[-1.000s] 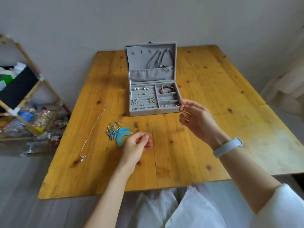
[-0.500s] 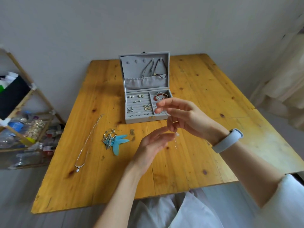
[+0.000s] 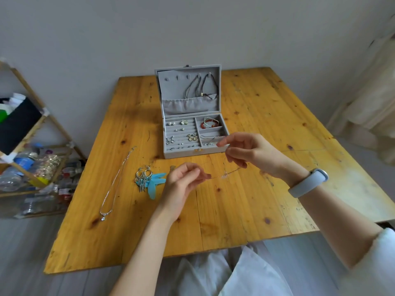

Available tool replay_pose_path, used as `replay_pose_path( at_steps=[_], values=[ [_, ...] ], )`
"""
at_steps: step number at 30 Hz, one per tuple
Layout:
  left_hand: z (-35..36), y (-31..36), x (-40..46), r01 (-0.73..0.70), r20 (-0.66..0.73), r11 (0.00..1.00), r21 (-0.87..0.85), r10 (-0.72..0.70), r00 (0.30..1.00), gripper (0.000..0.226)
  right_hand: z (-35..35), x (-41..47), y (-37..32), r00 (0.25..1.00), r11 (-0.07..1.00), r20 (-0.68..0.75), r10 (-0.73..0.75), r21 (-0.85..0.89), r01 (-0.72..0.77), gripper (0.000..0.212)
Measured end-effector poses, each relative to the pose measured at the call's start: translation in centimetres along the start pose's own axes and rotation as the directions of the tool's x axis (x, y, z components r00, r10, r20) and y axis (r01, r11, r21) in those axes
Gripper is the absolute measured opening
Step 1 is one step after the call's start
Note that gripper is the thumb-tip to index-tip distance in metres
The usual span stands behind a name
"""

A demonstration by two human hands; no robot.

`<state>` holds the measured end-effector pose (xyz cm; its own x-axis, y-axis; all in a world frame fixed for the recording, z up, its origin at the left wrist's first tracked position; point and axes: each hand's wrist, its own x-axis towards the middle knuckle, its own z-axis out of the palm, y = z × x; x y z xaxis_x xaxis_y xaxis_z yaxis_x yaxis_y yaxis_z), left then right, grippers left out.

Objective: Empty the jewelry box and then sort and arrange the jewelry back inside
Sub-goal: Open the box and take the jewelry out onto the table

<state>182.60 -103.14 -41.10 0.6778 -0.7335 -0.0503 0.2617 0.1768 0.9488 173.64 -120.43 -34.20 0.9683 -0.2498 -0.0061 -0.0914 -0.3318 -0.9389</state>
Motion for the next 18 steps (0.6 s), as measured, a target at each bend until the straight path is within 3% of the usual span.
replay_pose_path(
  at_steps=[4, 6, 8, 12, 18],
  values=[
    [-0.9, 1.2, 0.1, -0.056, 0.01, 0.964, 0.258, 0.056, 0.998, 0.012, 0.1, -0.2, 1.9, 0.995, 0.919, 0.066, 0.078, -0.39, -0.046, 0.012],
    [-0.9, 1.7, 0.1, -0.071, 0.03, 0.932, 0.356, 0.064, 0.997, 0.011, 0.4, -0.2, 2.6, 0.996, 0.887, 0.049, 0.079, -0.458, -0.048, 0.008],
    [-1.2, 2.0, 0.2, -0.058, 0.017, 0.923, 0.38, 0.056, 0.998, 0.011, 0.6, -0.4, 3.0, 0.996, 0.935, 0.008, 0.084, -0.345, -0.076, 0.011],
    [-2.3, 2.5, 0.0, -0.013, 0.002, 0.895, 0.445, 0.013, 1.0, 0.01, 1.1, -0.8, 3.3, 0.989, 0.98, -0.002, 0.149, 0.134, -0.147, 0.012],
    [-3.8, 3.8, -0.8, 0.02, 0.016, 0.901, 0.433, -0.03, 0.999, 0.013, 2.3, -1.5, 3.0, 0.983, 0.973, 0.109, 0.147, 0.163, -0.163, 0.009]
  ],
)
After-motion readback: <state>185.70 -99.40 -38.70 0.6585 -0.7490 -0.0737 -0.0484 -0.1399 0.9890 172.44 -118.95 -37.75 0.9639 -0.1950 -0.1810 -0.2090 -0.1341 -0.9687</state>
